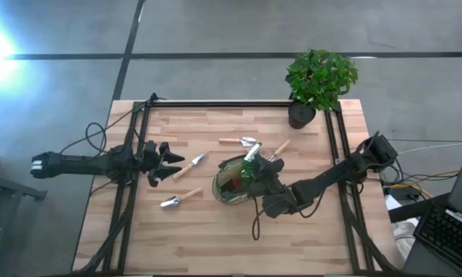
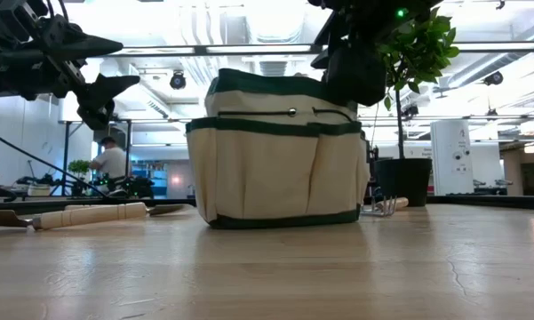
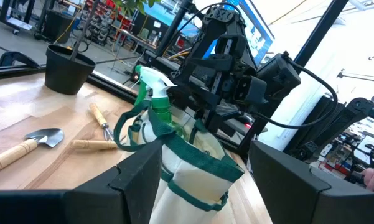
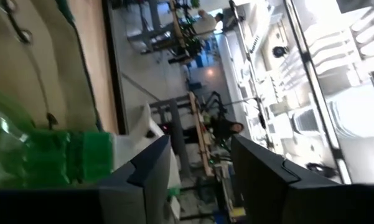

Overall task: Pick & Place Garden tools in Gardening bag
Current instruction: Put the right brown hand rake into the green gardening bag

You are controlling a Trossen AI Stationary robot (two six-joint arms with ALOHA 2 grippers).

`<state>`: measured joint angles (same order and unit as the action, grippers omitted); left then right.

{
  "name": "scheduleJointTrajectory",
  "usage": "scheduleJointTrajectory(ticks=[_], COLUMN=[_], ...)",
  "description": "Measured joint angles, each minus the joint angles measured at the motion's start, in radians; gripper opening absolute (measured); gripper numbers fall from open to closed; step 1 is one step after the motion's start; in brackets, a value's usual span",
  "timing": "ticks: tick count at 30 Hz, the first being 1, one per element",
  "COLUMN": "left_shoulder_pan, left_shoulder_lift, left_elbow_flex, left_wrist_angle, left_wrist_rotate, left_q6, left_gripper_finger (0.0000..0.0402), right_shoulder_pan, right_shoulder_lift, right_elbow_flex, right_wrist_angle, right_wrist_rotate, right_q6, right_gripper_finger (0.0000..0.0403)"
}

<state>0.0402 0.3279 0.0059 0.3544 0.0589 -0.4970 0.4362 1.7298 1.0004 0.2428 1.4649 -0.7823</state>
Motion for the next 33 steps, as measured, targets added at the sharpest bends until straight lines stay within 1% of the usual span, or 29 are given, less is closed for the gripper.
scheduleJointTrajectory(ticks=[5,9,13,16,19,24,27,30,31,33], left_shoulder_pan=[0.000,0.000,0.000,0.000,0.000,0.000,0.000,0.000,0.000,0.000], left_shoulder_lift=[0.000,0.000,0.000,0.000,0.000,0.000,0.000,0.000,0.000,0.000], left_elbow_flex=[0.000,0.000,0.000,0.000,0.000,0.000,0.000,0.000,0.000,0.000], left_wrist_angle=[0.000,0.000,0.000,0.000,0.000,0.000,0.000,0.000,0.000,0.000], left_wrist_rotate=[0.000,0.000,0.000,0.000,0.000,0.000,0.000,0.000,0.000,0.000], left_q6=[0.000,0.000,0.000,0.000,0.000,0.000,0.000,0.000,0.000,0.000], left_gripper_finger=[0.0245,0.0245,0.0245,0.0245,0.0245,0.0245,0.0245,0.0245,0.0245,0.0245], right_shoulder_pan=[0.000,0.003,0.012,0.027,0.050,0.087,0.097,0.096,0.094,0.089], right_shoulder_lift=[-0.001,-0.010,-0.033,-0.070,-0.132,-0.270,-0.364,-0.466,-0.501,-0.578], right_elbow_flex=[0.000,0.000,0.000,0.000,0.000,-0.012,-0.049,-0.115,-0.141,-0.200], right_wrist_angle=[0.000,0.000,0.000,0.000,0.000,-0.006,-0.008,-0.010,-0.008,-0.010], right_wrist_rotate=[0.031,0.032,0.038,0.076,0.105,0.108,0.108,0.101,0.084,-0.008], right_q6=[-0.007,-0.005,-0.005,-0.003,0.005,0.072,0.110,0.167,0.189,0.227], right_gripper_finger=[0.0167,0.0161,0.0154,0.0148,0.0142,0.0132,0.0126,0.0121,0.0119,0.0115])
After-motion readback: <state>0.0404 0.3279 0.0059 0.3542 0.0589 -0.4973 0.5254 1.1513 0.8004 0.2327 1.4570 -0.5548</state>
